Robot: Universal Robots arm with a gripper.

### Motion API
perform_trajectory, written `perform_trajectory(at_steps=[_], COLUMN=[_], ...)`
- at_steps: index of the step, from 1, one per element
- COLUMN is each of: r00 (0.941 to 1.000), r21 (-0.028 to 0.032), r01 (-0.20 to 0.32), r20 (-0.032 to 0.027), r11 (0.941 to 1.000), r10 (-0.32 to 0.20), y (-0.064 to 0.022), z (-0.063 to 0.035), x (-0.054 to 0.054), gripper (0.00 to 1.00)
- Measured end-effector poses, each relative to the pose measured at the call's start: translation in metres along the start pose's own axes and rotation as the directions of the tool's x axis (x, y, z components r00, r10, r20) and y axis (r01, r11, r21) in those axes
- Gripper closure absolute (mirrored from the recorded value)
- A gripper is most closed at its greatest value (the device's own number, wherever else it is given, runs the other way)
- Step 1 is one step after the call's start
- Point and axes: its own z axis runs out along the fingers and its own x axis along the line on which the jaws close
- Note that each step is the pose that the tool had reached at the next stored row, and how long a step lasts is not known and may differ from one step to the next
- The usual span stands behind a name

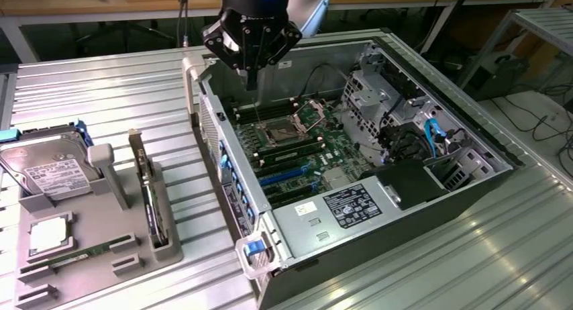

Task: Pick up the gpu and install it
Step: 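Reach for the gpu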

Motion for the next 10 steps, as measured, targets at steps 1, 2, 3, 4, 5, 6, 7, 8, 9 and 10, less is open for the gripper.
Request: perform_trajectory(at_steps=[1,2,3,4,5,6,7,8,9,10], r00=[1.0000,1.0000,1.0000,1.0000,1.0000,1.0000,1.0000,1.0000,1.0000,1.0000], r21=[0.0000,0.0000,0.0002,0.0000,0.0000,0.0001,0.0001,-0.0001,0.0001,0.0000], r01=[0.000,0.000,0.000,0.000,0.000,0.000,0.000,0.000,0.000,0.000], r20=[-0.0001,0.0000,-0.0002,0.0000,-0.0001,-0.0001,-0.0001,0.0000,-0.0002,-0.0001], r11=[1.0000,1.0000,1.0000,1.0000,1.0000,1.0000,1.0000,1.0000,1.0000,1.0000], r10=[0.000,0.000,0.000,0.000,0.000,0.000,0.000,0.000,0.000,0.000], y=[0.0000,-0.0004,-0.0007,-0.0009,-0.0011,-0.0014,-0.0016,-0.0018,-0.0027,-0.0033], z=[0.0001,0.0002,0.0001,0.0003,0.0004,0.0005,0.0005,0.0007,0.0007,0.0007], x=[0.0007,0.0017,0.0028,0.0036,0.0042,0.0051,0.0056,0.0059,0.0062,0.0067], gripper=[0.89,0.89,0.89,0.89,0.89,0.89,0.89,0.89,0.89,0.89])
